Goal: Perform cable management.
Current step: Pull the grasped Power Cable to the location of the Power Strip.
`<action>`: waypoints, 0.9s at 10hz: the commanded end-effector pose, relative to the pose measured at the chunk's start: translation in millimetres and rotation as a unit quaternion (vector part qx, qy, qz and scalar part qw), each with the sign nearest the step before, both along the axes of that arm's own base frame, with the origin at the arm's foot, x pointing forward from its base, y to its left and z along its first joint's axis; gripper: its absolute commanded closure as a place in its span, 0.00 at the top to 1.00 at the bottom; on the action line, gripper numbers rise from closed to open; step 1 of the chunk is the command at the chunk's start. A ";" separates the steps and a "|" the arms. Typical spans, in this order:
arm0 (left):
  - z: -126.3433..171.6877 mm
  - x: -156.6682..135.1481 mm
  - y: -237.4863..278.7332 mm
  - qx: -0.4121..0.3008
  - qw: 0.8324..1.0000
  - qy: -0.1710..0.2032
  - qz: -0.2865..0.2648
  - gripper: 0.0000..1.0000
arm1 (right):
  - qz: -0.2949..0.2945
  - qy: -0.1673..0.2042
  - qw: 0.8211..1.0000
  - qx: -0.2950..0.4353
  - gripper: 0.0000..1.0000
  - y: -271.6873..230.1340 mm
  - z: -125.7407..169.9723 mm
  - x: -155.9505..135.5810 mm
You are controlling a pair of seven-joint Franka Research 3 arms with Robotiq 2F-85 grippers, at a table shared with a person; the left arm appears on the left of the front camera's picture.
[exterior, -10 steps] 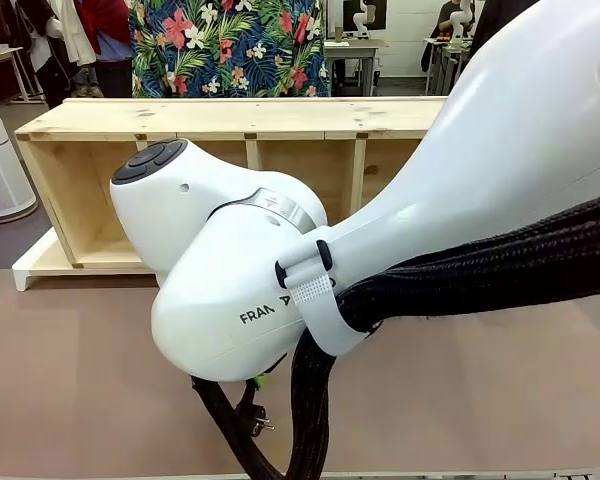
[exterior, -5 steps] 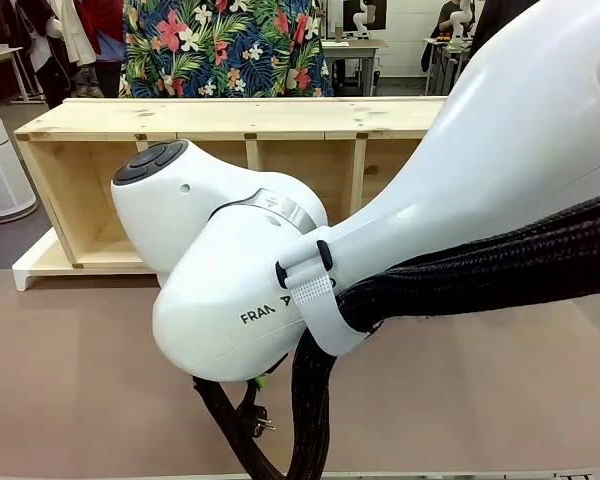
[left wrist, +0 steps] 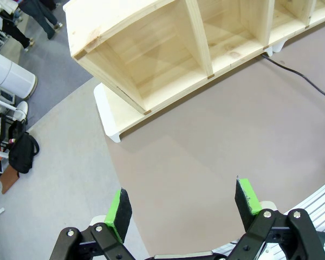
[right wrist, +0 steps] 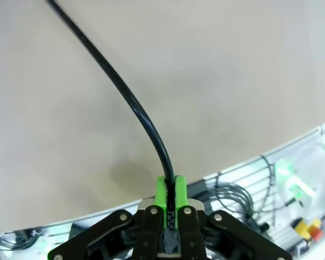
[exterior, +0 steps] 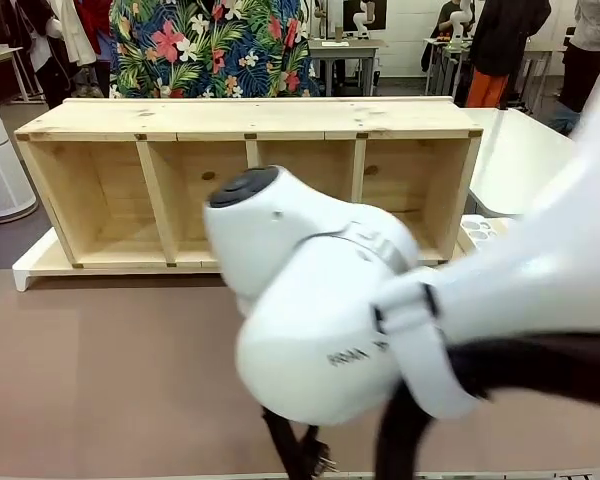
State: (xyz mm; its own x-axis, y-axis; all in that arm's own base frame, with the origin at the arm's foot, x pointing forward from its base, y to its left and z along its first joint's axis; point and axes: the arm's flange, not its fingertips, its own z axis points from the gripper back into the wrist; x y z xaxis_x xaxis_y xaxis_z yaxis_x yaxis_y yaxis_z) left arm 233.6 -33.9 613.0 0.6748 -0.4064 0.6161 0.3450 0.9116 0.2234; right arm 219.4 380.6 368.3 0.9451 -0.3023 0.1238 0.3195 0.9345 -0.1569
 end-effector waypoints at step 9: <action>0.6 0.2 0.6 -0.001 1.000 -0.002 0.002 1.00 | -0.089 -0.091 0.991 -0.043 0.07 -167.8 67.6 -47.1</action>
State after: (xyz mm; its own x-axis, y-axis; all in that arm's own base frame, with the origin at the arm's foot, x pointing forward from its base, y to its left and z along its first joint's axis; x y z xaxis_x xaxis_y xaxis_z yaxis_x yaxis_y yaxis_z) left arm 233.5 -34.0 613.0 0.6747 -0.4065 0.6161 0.3450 0.9116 0.2235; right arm 180.7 254.0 452.8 0.8467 -0.4557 0.2746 0.5027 0.8543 -0.1322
